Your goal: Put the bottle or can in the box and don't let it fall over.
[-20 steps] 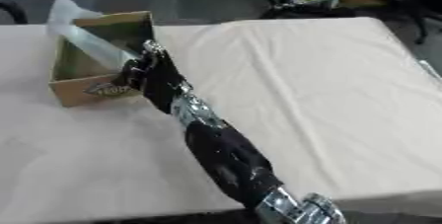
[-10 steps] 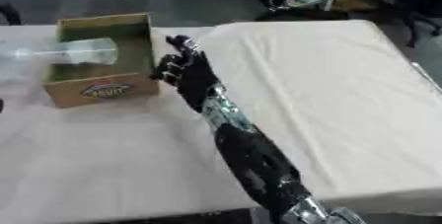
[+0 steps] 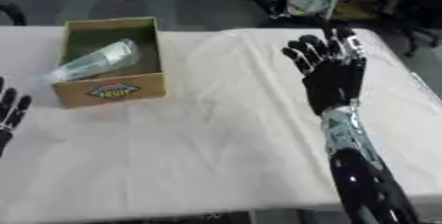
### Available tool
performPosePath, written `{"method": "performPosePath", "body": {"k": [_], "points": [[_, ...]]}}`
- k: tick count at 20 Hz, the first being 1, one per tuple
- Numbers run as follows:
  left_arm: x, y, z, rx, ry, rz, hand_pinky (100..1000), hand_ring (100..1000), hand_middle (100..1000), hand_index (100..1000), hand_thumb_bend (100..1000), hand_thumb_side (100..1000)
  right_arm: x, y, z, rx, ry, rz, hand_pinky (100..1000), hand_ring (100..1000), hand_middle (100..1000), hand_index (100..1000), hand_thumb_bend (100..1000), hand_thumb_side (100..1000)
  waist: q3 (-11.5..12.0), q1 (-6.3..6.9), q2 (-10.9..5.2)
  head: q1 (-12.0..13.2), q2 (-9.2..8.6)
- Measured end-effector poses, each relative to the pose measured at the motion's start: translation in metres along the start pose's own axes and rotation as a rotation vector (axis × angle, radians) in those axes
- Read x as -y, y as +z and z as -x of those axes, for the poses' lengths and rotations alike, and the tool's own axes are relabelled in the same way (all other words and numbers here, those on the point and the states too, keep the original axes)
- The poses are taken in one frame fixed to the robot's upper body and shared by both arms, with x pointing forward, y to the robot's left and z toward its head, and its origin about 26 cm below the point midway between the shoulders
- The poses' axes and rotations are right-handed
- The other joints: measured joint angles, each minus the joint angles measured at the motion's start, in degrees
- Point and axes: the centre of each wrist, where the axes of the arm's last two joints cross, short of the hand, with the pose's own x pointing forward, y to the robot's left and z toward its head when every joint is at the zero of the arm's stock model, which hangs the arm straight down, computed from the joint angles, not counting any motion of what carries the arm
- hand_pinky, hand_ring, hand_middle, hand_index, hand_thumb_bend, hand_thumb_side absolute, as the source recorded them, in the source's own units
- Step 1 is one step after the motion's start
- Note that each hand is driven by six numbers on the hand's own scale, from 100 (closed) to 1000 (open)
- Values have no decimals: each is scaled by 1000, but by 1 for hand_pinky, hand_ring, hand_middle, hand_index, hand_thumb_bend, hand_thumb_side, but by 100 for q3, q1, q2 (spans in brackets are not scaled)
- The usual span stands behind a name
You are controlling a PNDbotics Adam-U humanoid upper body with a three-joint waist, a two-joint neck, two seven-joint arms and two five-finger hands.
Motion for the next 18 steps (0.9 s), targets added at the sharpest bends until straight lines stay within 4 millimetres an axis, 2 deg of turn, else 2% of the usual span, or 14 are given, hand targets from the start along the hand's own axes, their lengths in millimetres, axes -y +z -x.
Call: {"method": "performPosePath", "body": {"k": [6, 7, 8, 10, 11, 13, 15, 18], "points": [[-1, 0, -2, 2, -11, -4, 689, 599, 630, 903, 602, 1000, -2, 3, -8, 21, 29, 10, 710, 646, 563, 1000, 100, 736, 0, 1, -8, 32, 0], [-1, 0, -2, 2, -11, -4, 692, 604, 633, 902, 570, 1000, -2, 3, -8, 21, 30, 11, 776, 618, 608, 1000, 100, 799, 0, 1, -8, 35, 0], [-1, 1, -2, 3, -13, -6, 692, 604, 633, 902, 569, 1000, -2, 4, -8, 18, 32, 13, 777, 619, 609, 1000, 100, 800, -19, 16, -8, 42, 0], [-3, 3, -4, 3, -31, -17, 694, 606, 634, 902, 554, 1000, 2, 15, -1, -22, 39, 51, 800, 660, 650, 1000, 100, 833, -149, 81, -37, 73, 0], [-4, 4, -4, 0, -42, -23, 702, 621, 639, 901, 511, 1000, 8, 25, 3, -53, 50, 81, 870, 787, 792, 1000, 100, 895, -167, 118, -68, 87, 0], [-7, 8, -6, -10, -73, -44, 726, 676, 667, 902, 438, 1000, 19, 44, 6, -91, 86, 119, 947, 923, 947, 1000, 100, 883, -174, 128, -101, 92, 0], [-13, 15, -16, -21, -124, -85, 746, 715, 693, 907, 383, 1000, 34, 59, -2, -108, 148, 133, 979, 982, 1000, 1000, 100, 894, -172, 100, -119, 93, 0], [-17, 27, -45, -19, -241, -157, 755, 739, 718, 914, 372, 1000, 49, 66, -17, -124, 242, 104, 996, 1000, 1000, 1000, 100, 892, -151, 166, -125, 84, 0]]}}
